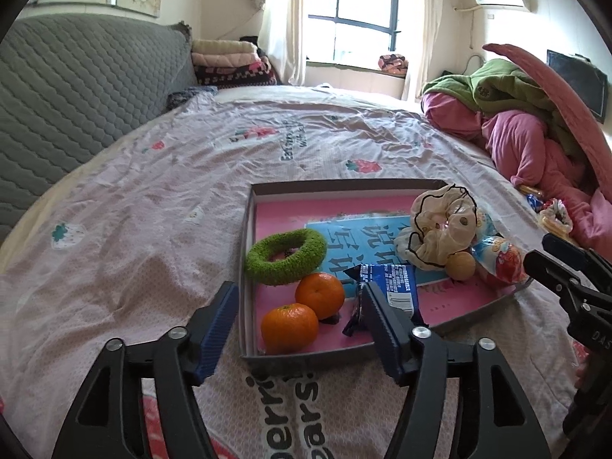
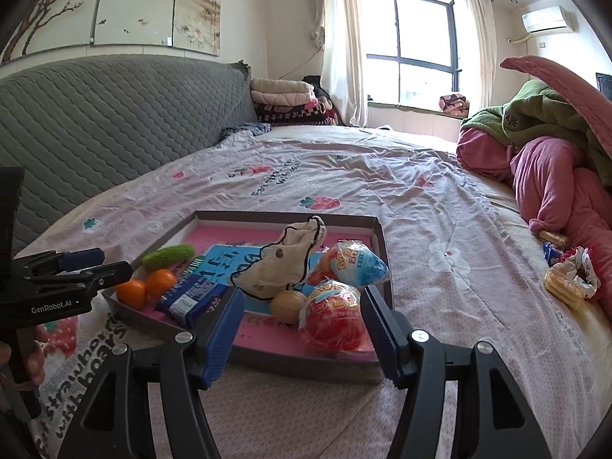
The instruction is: Organize objects
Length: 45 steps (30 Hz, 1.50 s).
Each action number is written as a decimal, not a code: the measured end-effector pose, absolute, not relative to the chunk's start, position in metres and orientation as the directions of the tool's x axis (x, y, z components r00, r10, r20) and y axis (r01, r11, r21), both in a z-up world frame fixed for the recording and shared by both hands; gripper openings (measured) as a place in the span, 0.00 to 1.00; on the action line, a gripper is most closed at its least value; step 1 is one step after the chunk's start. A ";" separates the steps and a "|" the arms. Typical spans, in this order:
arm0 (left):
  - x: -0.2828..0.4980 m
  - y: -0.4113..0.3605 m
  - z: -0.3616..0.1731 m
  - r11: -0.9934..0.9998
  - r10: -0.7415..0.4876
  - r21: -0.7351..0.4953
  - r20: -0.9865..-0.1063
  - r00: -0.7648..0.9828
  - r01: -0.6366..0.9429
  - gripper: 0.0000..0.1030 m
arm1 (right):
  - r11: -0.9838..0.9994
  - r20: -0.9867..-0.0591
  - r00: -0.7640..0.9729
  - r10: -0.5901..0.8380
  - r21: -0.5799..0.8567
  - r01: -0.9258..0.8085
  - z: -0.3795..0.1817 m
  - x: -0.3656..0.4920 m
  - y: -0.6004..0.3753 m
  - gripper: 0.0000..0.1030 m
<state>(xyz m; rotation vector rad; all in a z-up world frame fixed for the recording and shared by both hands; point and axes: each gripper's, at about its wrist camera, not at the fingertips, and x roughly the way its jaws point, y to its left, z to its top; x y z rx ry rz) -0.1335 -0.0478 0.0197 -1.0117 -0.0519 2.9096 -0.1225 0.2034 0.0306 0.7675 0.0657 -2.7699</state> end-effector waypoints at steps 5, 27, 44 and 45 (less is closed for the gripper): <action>-0.118 -0.043 0.025 -0.997 0.073 -0.064 -0.613 -0.786 -0.042 0.70 | -0.963 -0.485 -0.838 -0.251 0.034 0.268 0.038 -0.109 0.201 0.65; -0.069 -0.029 0.019 -1.000 0.016 -0.021 -0.610 -0.792 -0.004 0.77 | -0.974 -0.456 -0.868 -0.198 -0.010 0.228 0.032 -0.057 0.192 0.71; -0.058 -0.028 0.002 -0.998 -0.024 -0.021 -0.670 -0.742 0.051 0.77 | -0.974 -0.505 -0.840 -0.198 0.007 0.225 0.015 -0.046 0.186 0.72; -0.058 -0.028 0.001 -0.999 -0.026 -0.016 -0.671 -0.741 0.049 0.77 | -0.974 -0.510 -0.837 -0.199 0.013 0.224 0.013 -0.046 0.186 0.72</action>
